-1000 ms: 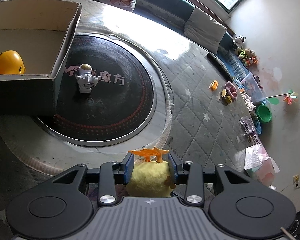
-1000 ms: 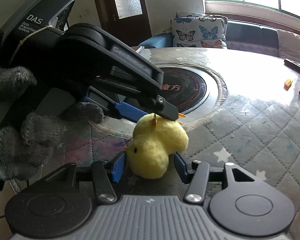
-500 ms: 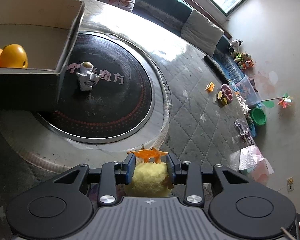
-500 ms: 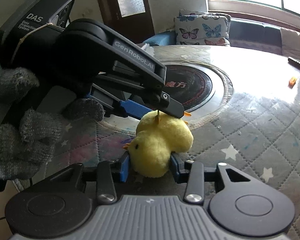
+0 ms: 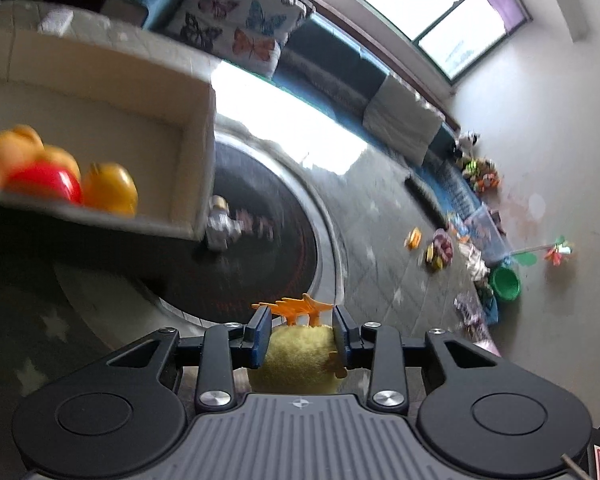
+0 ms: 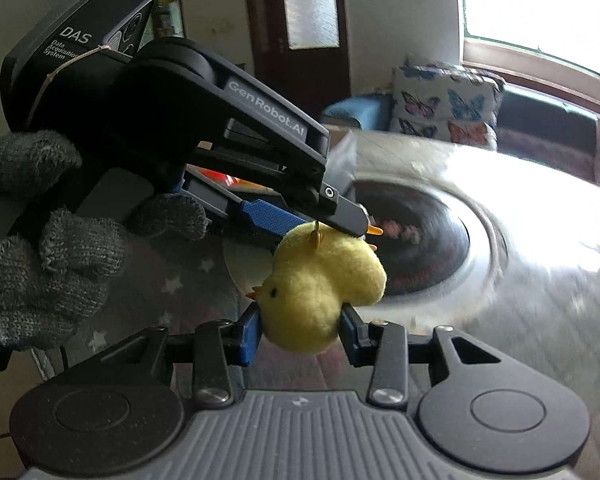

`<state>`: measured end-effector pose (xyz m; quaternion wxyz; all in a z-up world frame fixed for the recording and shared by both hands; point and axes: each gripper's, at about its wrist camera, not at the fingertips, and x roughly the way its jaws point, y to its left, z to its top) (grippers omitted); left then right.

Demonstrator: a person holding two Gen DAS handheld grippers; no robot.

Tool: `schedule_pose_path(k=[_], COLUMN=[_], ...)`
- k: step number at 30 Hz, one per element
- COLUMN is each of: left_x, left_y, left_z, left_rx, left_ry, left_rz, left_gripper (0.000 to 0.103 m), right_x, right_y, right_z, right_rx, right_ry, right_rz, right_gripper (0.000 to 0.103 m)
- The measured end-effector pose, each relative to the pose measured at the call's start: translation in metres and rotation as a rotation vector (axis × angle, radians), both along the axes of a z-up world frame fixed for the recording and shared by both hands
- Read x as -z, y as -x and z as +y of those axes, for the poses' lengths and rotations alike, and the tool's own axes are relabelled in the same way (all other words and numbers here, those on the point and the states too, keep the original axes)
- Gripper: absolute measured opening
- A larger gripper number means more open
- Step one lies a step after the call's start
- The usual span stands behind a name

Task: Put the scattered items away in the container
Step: 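Lift the yellow chick with both grippers and carry it toward the box, then lower the yellow chick into the box and open both grippers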

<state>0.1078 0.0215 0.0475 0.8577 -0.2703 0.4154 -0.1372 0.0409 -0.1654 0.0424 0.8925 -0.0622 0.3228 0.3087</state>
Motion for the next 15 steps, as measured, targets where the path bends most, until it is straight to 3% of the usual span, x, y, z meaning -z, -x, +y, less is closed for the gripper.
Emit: schedule_pose_path(k=[7,15], left_x=[-0.028,-0.035], left_y=[-0.018,-0.049], left_z=[0.03,0.059], left_rx=[-0.082,-0.16], left_ry=[-0.025,-0.054], left_rz=[-0.084,-0.117], left_gripper=[0.036,0.034], right_x=[-0.019,-0.023], right_y=[-0.03,-0.076], right_z=[0.03,0.066], right_rx=[-0.07,-0.115], right_ry=[-0.016,-0.027], right_rz=[-0.079,-0.114], right_gripper=[0.04,0.04])
